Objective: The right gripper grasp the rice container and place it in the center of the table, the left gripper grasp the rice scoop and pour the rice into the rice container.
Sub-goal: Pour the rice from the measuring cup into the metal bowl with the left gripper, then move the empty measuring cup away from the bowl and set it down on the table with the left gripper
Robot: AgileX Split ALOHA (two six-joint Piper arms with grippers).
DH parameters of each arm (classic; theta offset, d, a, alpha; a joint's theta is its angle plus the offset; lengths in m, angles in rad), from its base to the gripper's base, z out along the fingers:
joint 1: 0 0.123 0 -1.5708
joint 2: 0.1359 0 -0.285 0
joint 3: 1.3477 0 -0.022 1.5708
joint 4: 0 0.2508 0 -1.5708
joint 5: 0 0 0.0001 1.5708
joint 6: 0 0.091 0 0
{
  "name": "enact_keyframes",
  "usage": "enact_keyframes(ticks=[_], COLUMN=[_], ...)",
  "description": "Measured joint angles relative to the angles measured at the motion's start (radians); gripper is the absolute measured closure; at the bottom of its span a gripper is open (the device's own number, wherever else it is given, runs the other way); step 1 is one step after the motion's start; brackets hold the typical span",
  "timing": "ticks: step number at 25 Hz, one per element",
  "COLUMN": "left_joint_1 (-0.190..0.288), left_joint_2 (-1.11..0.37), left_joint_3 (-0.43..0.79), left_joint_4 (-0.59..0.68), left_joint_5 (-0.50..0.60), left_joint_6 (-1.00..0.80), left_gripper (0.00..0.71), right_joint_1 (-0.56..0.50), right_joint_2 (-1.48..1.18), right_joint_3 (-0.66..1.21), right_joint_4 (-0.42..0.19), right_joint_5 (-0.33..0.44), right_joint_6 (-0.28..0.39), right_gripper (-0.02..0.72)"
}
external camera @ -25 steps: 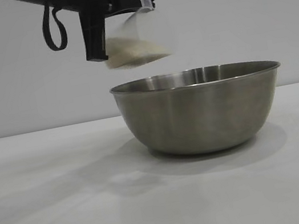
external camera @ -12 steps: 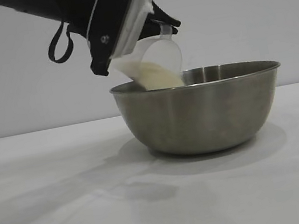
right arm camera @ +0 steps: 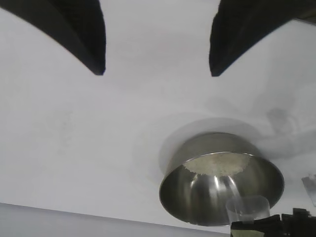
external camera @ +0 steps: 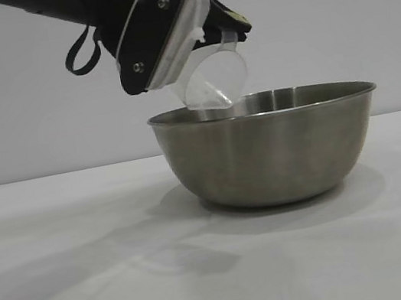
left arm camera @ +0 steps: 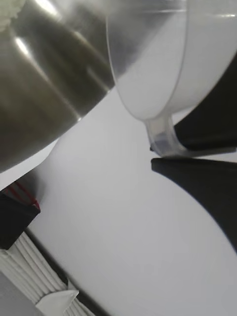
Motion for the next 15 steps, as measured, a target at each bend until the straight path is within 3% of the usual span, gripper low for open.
enact_keyframes(ticks=[5,8,11,15], left_joint_1=[0.016,0.069,0.140,0.236], left_joint_2=[-0.099,-0.166,-0.192,-0.173], left_joint_3=[0.000,0.024,0.106,0.239], left_joint_4=[-0.452,-0.593,-0.590,-0.420], left_joint_5=[0.053,0.091,0.095,0.067], left_joint_6=[-0.511,-0.758,-0.974,-1.191], left_gripper=[0.710,0.710,0.710,0.710], right_joint_1=[0.000,0.000,0.000,0.000], right_joint_2=[0.000,0.000,0.000,0.000], right_joint_3=[0.000,0.000,0.000,0.000], right_joint_4=[0.000,0.000,0.000,0.000], right_joint_5=[0.000,0.000,0.000,0.000], right_joint_6=[0.000,0.000,0.000,0.000], right_gripper=[0.276,0.276,0.276,0.276])
